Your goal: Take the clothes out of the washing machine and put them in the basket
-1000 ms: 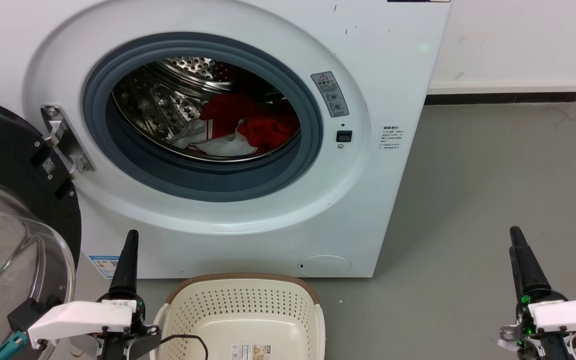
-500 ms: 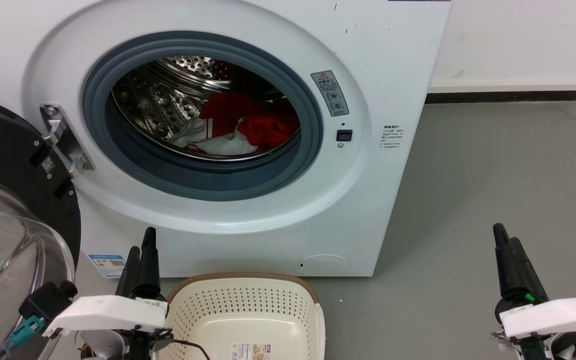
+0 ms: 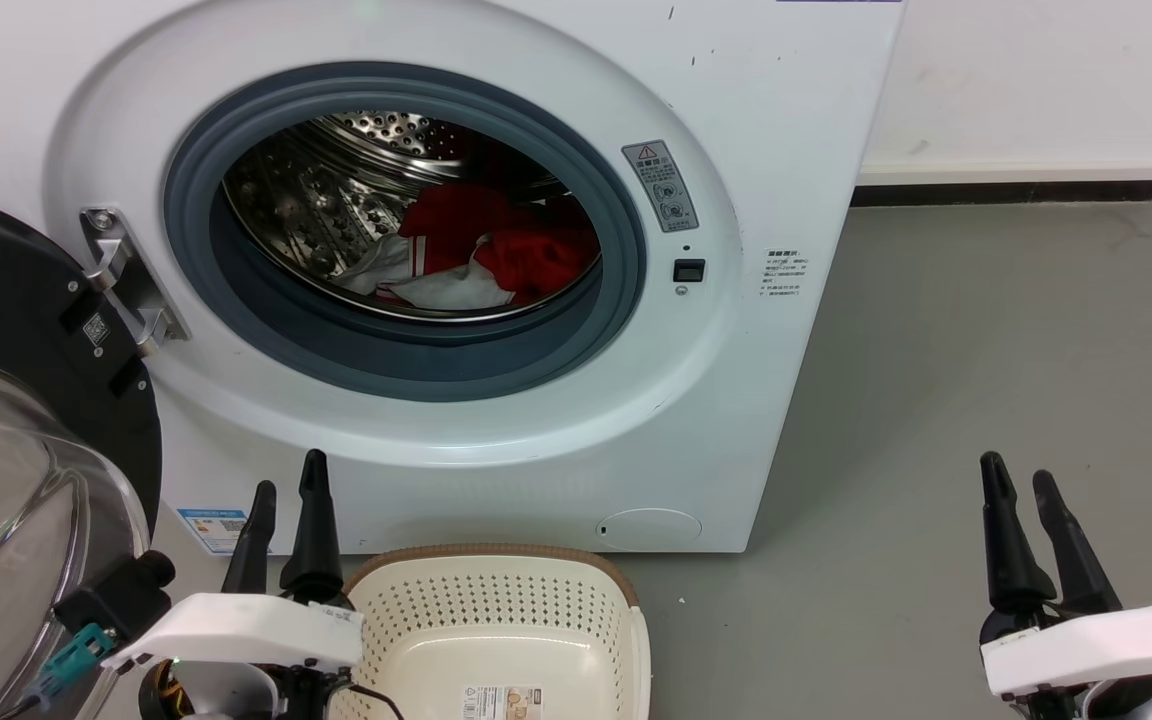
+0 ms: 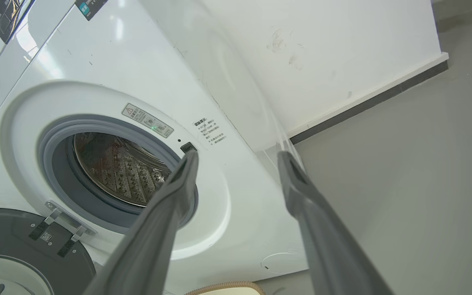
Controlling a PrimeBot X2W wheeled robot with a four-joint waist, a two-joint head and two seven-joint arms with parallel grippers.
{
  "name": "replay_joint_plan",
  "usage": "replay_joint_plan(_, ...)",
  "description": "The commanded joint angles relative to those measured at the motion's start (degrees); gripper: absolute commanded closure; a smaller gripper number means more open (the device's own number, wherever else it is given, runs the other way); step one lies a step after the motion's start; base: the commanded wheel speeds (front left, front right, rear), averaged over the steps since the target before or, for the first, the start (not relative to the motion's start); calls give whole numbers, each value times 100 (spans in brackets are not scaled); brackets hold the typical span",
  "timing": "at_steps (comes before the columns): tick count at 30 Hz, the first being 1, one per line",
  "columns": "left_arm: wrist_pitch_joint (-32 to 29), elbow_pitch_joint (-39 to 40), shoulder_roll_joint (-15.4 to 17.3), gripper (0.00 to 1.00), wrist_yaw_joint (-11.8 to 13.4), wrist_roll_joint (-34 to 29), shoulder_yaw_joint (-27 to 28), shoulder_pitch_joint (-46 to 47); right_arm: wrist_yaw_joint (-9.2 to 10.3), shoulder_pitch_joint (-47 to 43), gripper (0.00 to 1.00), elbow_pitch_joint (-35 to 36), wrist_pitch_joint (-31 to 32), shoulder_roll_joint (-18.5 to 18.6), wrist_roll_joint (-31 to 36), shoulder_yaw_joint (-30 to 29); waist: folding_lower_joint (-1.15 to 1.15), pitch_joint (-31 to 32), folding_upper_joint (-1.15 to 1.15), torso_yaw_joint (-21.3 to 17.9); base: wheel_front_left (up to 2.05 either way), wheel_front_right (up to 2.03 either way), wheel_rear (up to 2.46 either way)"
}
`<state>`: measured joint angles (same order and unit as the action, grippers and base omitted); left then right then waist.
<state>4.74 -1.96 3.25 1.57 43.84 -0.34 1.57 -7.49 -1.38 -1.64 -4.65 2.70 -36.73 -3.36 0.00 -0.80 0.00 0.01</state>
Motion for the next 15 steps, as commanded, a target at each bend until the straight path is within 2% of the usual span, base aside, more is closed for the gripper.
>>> replay_joint_plan(1, 63, 123, 54, 0, 35, -214, -42, 29, 0, -1, 0, 147, -66, 26, 218, 14, 0, 0, 0, 0, 0, 0, 0)
replay_joint_plan(15, 299, 316, 91, 0, 49, -1135, -173, -99, 0, -176, 0, 433, -309, 27, 1162, 54, 0, -12, 0, 1, 0, 0, 0)
